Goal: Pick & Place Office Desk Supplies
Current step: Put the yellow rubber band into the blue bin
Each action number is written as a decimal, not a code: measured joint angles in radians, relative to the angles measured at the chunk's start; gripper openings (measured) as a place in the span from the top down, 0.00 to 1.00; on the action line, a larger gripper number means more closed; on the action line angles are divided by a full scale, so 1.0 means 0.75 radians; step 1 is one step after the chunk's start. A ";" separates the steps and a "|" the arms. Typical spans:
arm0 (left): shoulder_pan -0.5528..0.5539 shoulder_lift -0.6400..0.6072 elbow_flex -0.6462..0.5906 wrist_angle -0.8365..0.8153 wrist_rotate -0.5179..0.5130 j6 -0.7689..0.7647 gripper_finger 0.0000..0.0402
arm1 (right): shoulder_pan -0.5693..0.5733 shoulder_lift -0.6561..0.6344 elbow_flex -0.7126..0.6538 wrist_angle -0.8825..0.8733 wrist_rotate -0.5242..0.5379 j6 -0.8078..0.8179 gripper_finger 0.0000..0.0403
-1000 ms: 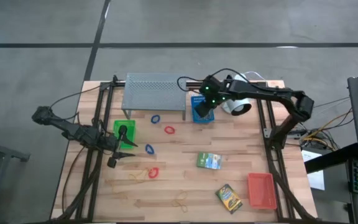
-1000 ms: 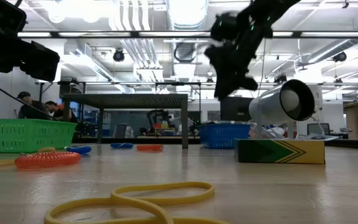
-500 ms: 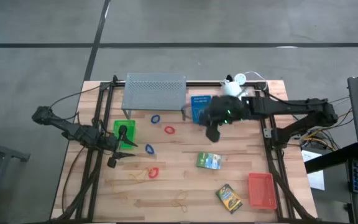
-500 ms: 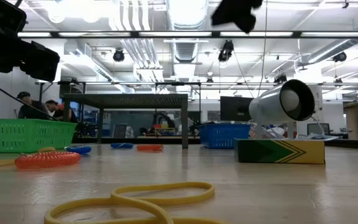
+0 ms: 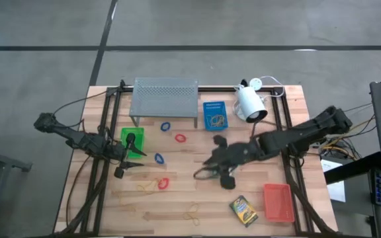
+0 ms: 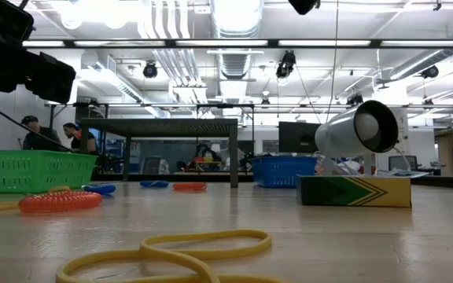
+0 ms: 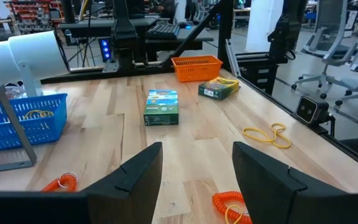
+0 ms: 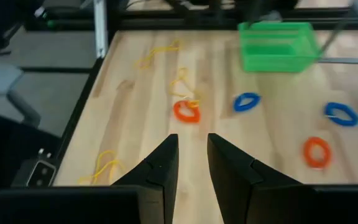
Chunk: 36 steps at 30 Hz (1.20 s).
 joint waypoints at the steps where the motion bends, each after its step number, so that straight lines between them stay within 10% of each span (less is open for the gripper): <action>1: 0.000 0.000 0.000 0.000 0.000 0.001 0.50 | 0.015 0.023 0.000 0.019 0.000 0.000 0.80; 36: 0.000 0.006 0.000 0.000 -0.001 0.000 0.50 | 0.328 0.554 0.005 0.365 0.022 -0.034 0.80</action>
